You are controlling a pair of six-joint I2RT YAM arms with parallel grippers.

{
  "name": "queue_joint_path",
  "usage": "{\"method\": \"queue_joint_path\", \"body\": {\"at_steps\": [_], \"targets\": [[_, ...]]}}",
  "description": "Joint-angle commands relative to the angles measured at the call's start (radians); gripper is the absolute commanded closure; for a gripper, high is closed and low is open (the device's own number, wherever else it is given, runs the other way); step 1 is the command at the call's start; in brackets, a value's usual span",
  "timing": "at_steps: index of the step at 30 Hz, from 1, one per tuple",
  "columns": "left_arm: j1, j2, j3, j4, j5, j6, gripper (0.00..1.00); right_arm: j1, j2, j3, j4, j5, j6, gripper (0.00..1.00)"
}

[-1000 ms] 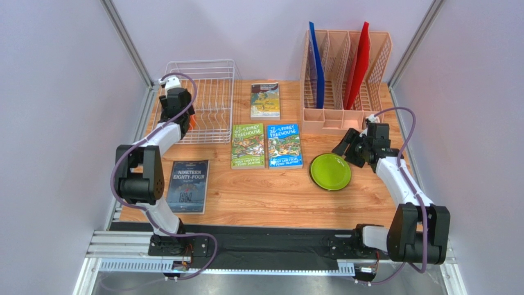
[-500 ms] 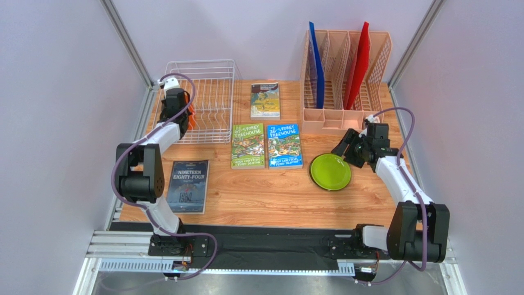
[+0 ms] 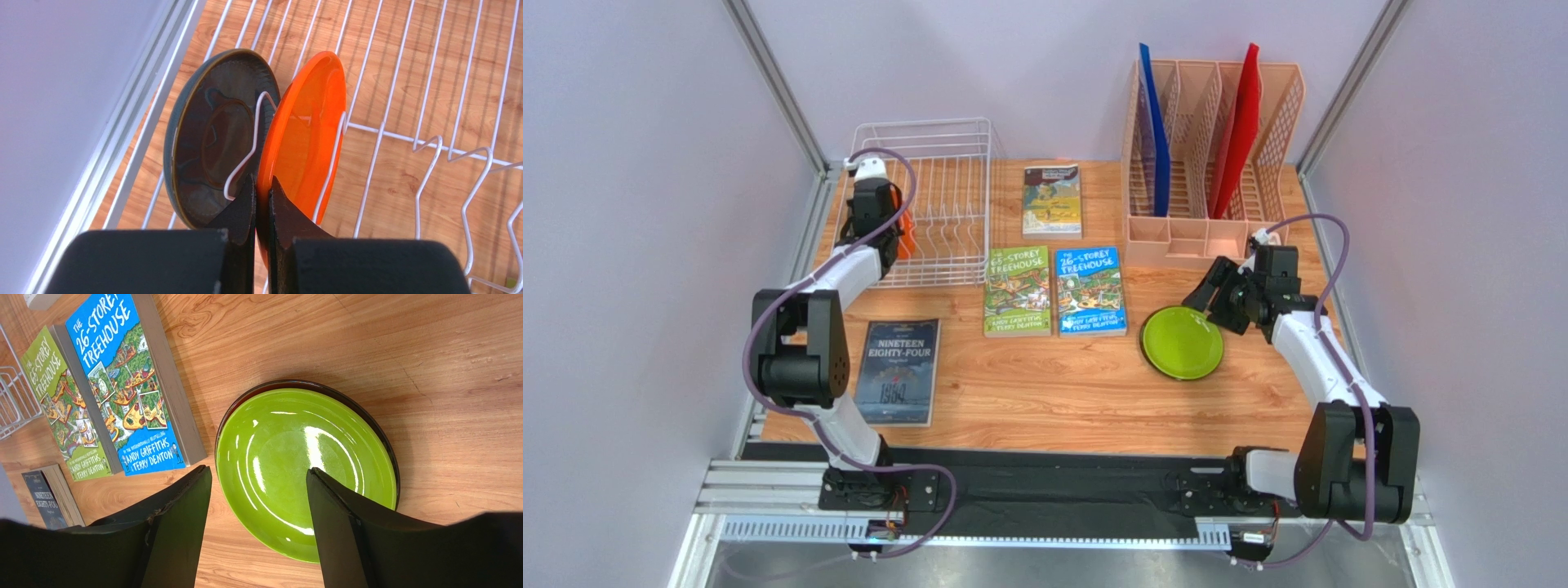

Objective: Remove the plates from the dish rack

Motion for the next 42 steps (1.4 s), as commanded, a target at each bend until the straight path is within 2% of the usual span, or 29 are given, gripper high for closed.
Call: {"method": "queue_joint_path", "body": {"at_steps": [1, 7, 12, 15, 18, 19, 21, 22, 24, 25, 28, 31, 34, 42], "targets": [[-0.021, -0.136, -0.004, 0.004, -0.072, 0.029, 1.0, 0.009, -0.019, 0.024, 0.034, -0.013, -0.015, 0.36], [-0.11, -0.242, -0.053, 0.069, -0.297, 0.156, 1.0, 0.026, -0.046, 0.03, 0.017, 0.01, -0.021, 0.36], [-0.151, -0.319, -0.076, 0.084, -0.385, 0.213, 1.0, 0.035, -0.089, 0.027, -0.011, 0.018, -0.021, 0.36], [-0.17, -0.4, -0.088, 0.02, -0.387, 0.158, 1.0, 0.044, -0.125, 0.027, -0.024, 0.02, -0.018, 0.35], [-0.171, -0.482, -0.093, -0.093, -0.301, 0.053, 1.0, 0.049, -0.148, 0.033, -0.041, 0.003, -0.015, 0.35], [-0.174, -0.52, -0.088, -0.167, -0.216, 0.026, 1.0, 0.052, -0.164, 0.035, -0.044, -0.006, -0.014, 0.35], [-0.177, -0.558, -0.099, -0.216, -0.108, -0.067, 1.0, 0.055, -0.187, 0.033, -0.043, -0.034, -0.001, 0.34], [-0.179, -0.597, -0.123, -0.235, -0.007, -0.095, 1.0, 0.055, -0.207, 0.033, -0.032, -0.04, 0.003, 0.34], [-0.179, -0.632, -0.151, -0.244, 0.113, -0.193, 1.0, 0.091, -0.227, 0.029, -0.018, -0.068, 0.017, 0.33], [-0.184, -0.657, -0.177, -0.244, 0.236, -0.227, 1.0, 0.104, -0.235, 0.027, 0.001, -0.081, 0.022, 0.33], [-0.2, -0.678, -0.241, -0.192, 0.456, -0.356, 1.0, 0.133, -0.249, 0.015, 0.057, -0.152, 0.055, 0.32], [-0.236, -0.692, -0.329, -0.087, 0.565, -0.463, 1.0, 0.191, -0.252, 0.01, 0.098, -0.174, 0.08, 0.32], [-0.277, -0.691, -0.39, -0.02, 0.604, -0.532, 1.0, 0.257, -0.255, 0.006, 0.153, -0.169, 0.107, 0.3], [-0.4, -0.649, -0.432, 0.066, 0.626, -0.614, 1.0, 0.401, -0.168, -0.004, 0.305, -0.166, 0.178, 0.29]]}}
